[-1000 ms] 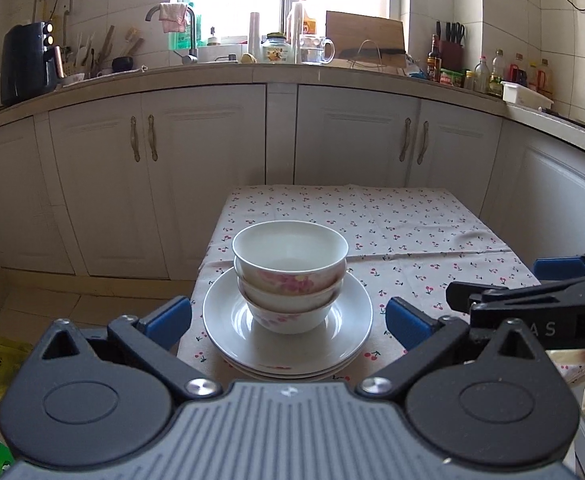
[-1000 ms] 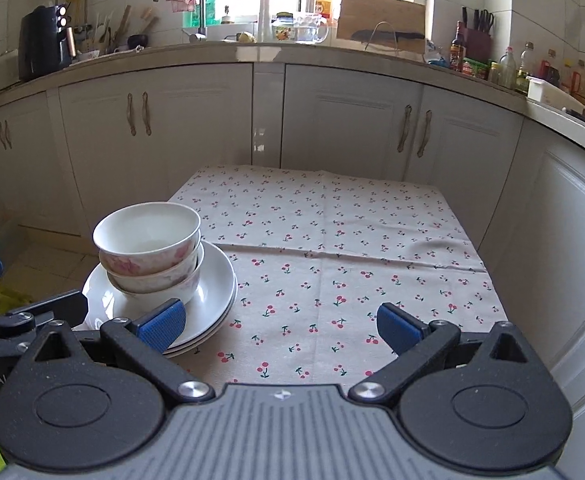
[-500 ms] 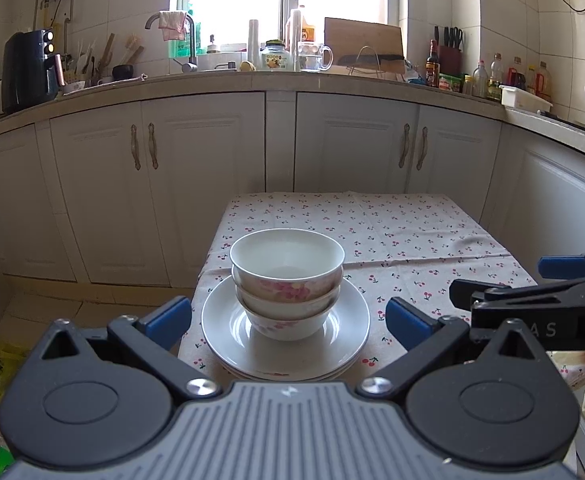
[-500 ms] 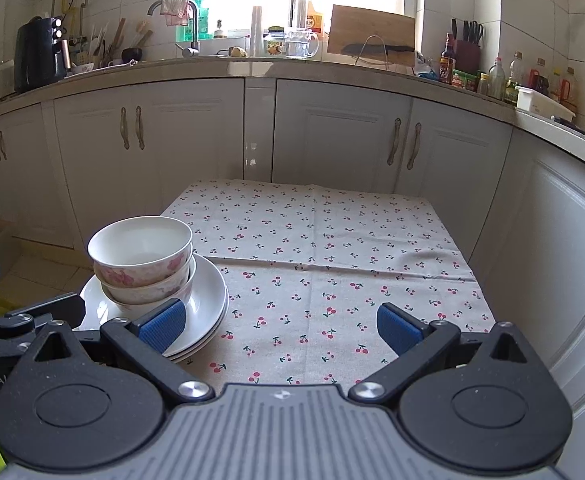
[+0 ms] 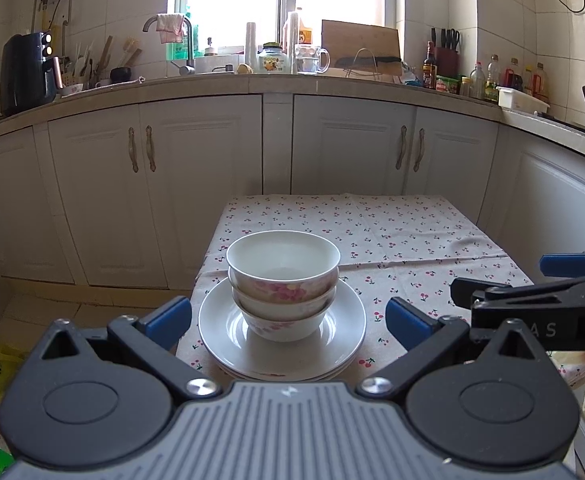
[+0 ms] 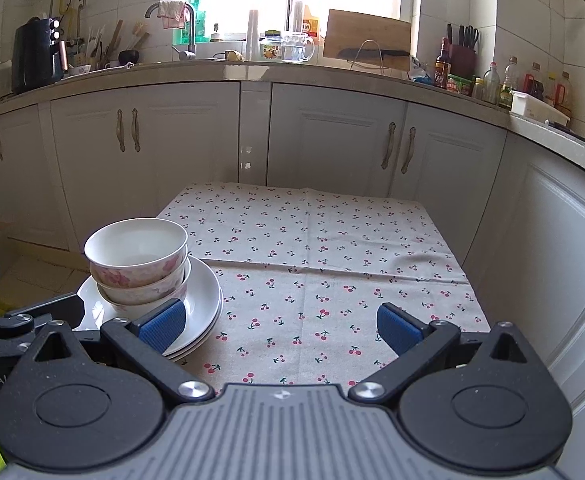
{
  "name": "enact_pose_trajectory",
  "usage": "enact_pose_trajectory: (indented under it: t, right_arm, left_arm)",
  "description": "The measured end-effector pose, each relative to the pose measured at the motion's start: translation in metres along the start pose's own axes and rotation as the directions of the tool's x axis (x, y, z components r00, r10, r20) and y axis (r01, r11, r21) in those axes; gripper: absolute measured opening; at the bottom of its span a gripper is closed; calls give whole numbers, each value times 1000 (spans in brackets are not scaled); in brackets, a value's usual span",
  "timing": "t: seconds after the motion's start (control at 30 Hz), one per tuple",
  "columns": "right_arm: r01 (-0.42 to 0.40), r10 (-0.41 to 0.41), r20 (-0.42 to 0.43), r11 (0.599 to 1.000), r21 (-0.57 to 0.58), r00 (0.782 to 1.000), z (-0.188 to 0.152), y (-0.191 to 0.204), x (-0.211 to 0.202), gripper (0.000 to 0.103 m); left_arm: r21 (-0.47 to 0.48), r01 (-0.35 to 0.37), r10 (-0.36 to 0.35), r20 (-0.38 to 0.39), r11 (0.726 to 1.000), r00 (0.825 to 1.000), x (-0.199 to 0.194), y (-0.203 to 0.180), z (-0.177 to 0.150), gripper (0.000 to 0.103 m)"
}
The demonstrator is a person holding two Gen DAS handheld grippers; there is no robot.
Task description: Organize plates and bowls
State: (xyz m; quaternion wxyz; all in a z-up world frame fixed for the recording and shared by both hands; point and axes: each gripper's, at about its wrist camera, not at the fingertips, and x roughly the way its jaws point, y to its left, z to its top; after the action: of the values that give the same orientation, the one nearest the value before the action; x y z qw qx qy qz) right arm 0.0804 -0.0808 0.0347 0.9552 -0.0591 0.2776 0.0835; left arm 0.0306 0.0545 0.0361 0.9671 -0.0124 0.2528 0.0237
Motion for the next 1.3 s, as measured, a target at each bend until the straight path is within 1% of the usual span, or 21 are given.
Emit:
enact_pose_trajectory:
  t: [1.3]
  right_arm:
    - [25, -25, 28, 1000, -1, 999, 0, 0, -9, 103]
  left_arm:
    - [-1, 7, -7, 14, 1000, 1000, -5, -2, 1, 102]
